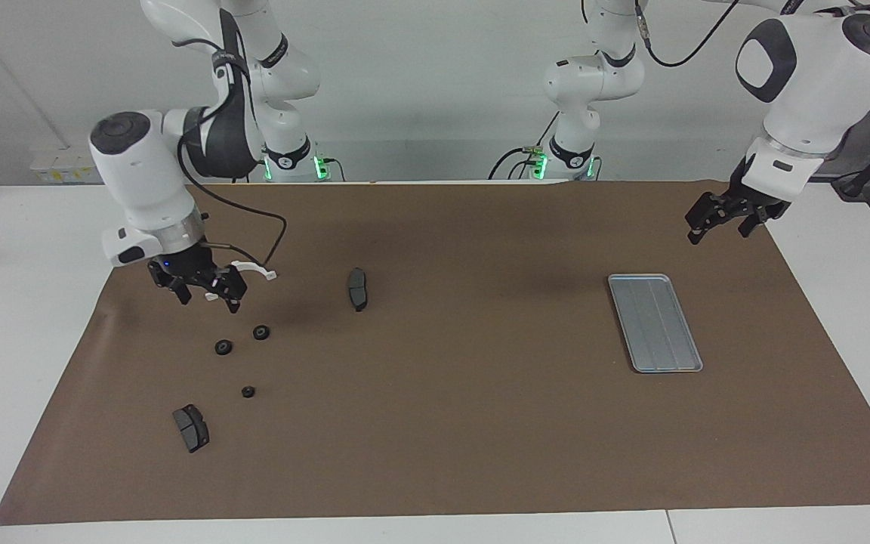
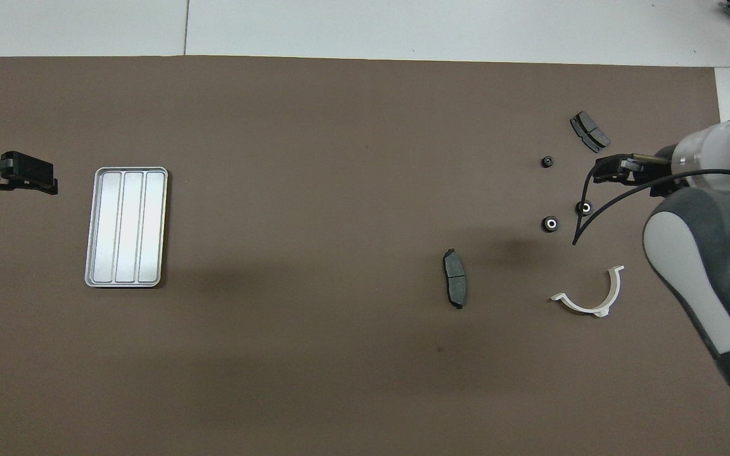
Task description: Place bearing gear from tray to pile
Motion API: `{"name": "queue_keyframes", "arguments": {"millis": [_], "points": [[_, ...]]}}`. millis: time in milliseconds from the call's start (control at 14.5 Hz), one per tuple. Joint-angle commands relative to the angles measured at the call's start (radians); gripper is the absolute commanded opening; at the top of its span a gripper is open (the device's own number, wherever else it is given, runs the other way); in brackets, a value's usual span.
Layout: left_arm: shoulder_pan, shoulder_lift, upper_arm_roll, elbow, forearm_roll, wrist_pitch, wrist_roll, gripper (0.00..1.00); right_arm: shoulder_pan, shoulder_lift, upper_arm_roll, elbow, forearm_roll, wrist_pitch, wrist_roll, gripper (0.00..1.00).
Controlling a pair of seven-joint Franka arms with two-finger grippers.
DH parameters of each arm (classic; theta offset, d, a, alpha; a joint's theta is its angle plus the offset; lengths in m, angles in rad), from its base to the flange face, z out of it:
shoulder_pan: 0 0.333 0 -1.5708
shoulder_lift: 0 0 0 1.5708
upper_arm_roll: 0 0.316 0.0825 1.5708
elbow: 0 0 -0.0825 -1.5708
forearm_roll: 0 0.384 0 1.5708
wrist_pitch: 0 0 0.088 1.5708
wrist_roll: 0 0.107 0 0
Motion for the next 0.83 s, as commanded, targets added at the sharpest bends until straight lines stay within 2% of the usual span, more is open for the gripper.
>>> {"name": "queue_keyframes", "arguments": {"millis": [0, 276, 414, 759], "points": [[0.010, -0.031, -0.004, -0.034, 0.004, 0.009, 0.008, 1.00, -0.021, -0.068, 0.009, 0.056, 0.014, -0.158, 0.007, 1.00], [0.010, -0.031, -0.004, -0.034, 0.004, 0.009, 0.008, 1.00, -0.023, -0.085, 0.012, 0.216, 0.011, -0.403, -0.042, 1.00], [0.008, -0.031, -0.004, -0.034, 0.004, 0.009, 0.008, 1.00, -0.023, -0.091, 0.013, 0.269, 0.002, -0.468, -0.053, 1.00], [-0.010, -0.033, -0.018, -0.019, 0.002, 0.018, 0.018, 1.00, -0.023, -0.102, 0.013, 0.273, -0.003, -0.479, -0.094, 1.00]]}}
